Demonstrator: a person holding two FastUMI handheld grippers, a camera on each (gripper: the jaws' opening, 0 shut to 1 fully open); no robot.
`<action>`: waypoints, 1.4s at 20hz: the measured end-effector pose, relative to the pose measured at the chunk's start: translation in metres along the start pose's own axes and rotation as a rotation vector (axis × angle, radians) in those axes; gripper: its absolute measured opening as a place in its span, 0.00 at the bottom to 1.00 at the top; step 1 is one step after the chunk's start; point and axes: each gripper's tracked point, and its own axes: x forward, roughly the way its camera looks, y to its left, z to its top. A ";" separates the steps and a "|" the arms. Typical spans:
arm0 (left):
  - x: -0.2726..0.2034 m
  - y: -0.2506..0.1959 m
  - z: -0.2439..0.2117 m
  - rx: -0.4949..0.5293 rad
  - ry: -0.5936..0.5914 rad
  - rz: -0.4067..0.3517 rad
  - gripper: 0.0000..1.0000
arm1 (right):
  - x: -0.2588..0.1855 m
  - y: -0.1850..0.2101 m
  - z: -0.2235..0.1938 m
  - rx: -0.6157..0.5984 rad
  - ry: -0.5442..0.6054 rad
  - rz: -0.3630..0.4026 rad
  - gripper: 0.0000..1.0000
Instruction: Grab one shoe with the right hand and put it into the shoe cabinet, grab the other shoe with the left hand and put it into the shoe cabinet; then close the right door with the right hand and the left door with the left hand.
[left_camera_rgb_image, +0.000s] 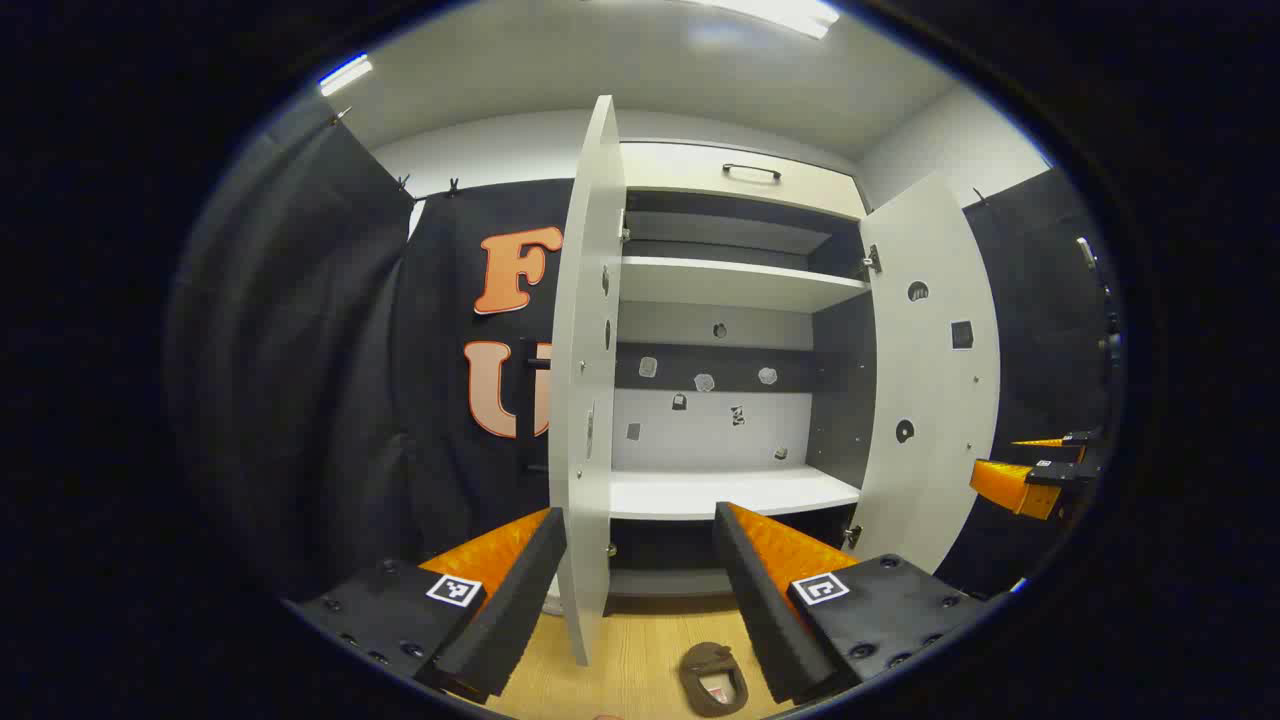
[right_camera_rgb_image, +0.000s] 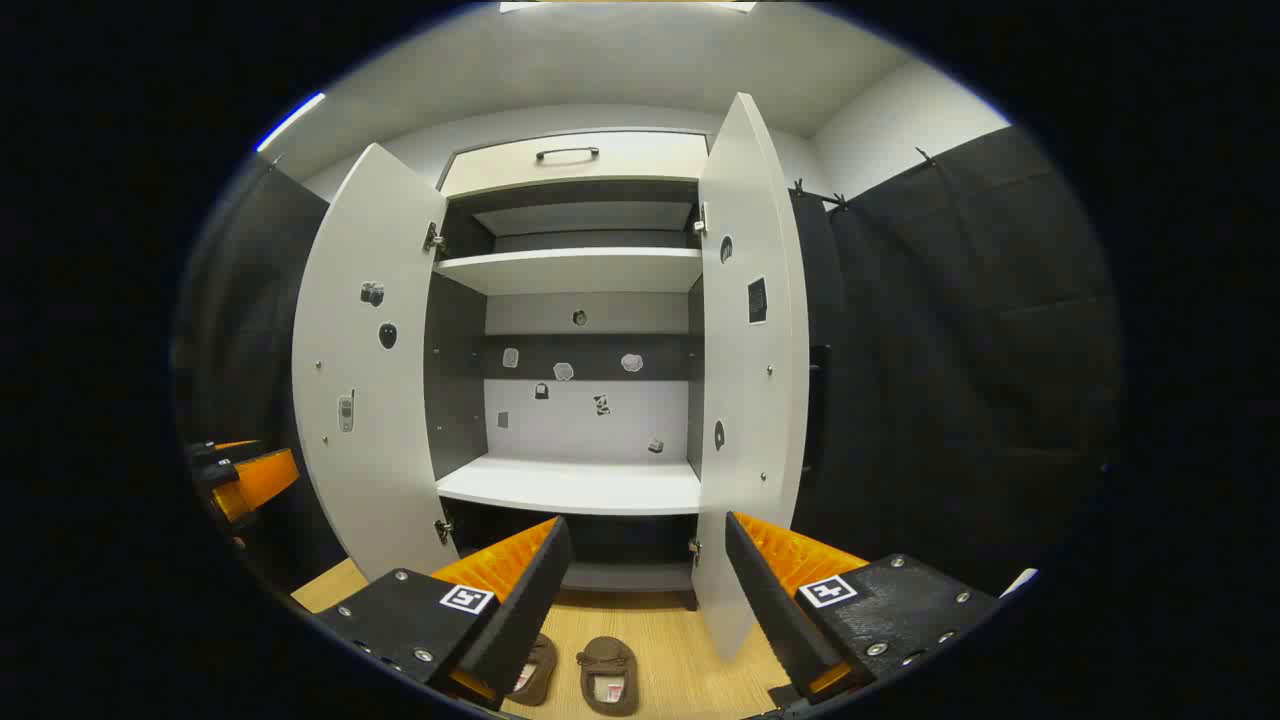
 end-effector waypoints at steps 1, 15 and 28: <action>0.000 0.000 0.001 -0.001 -0.002 0.001 0.94 | -0.001 0.000 0.001 -0.002 -0.001 0.003 0.95; 0.002 -0.007 0.002 0.014 -0.010 -0.009 0.97 | 0.001 -0.001 -0.004 0.009 0.014 0.022 0.95; 0.001 0.001 -0.015 0.020 0.020 0.021 0.94 | 0.031 0.015 -0.170 -0.016 0.267 0.061 0.95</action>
